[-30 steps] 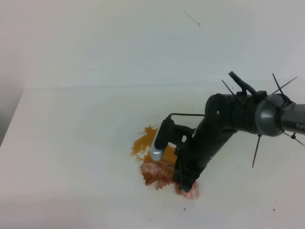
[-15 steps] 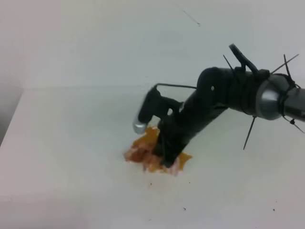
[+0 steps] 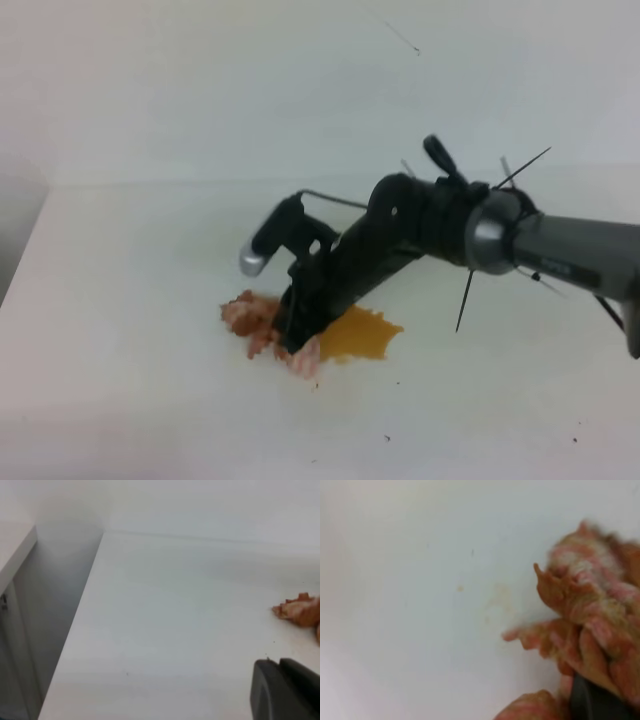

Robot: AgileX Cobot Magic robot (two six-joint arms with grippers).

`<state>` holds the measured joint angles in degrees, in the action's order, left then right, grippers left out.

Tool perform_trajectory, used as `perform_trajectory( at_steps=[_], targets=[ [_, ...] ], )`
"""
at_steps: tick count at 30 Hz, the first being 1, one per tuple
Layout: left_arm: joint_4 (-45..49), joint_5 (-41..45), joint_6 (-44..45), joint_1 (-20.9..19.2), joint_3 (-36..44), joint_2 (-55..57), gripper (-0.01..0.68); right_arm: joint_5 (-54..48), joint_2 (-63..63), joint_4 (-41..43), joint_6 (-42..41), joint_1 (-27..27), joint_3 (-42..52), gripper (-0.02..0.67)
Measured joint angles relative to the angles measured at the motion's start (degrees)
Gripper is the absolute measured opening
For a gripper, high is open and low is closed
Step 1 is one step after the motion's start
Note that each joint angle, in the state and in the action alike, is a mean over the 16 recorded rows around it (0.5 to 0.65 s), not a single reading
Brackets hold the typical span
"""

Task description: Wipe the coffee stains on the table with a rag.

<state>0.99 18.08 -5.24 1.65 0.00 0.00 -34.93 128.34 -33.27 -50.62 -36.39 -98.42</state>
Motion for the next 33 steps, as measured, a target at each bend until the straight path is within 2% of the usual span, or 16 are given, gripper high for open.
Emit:
perform_trajectory(
  at_steps=[10,18,26,33],
  targets=[
    [0.0,0.0,0.0,0.0,0.0,0.0,-0.003,0.2,4.6,11.0,10.4,0.4,-0.9,0.024],
    [0.0,0.0,0.0,0.0,0.0,0.0,-0.002,-0.5,4.4,19.5,16.4,3.4,-1.1,0.025],
    [0.0,0.0,0.0,0.0,0.0,0.0,-0.003,-5.8,2.2,21.3,12.7,7.3,-0.9,0.021],
    [0.0,0.0,0.0,0.0,0.0,0.0,-0.003,-8.7,-4.0,19.5,6.7,8.7,2.6,0.022]
  ],
)
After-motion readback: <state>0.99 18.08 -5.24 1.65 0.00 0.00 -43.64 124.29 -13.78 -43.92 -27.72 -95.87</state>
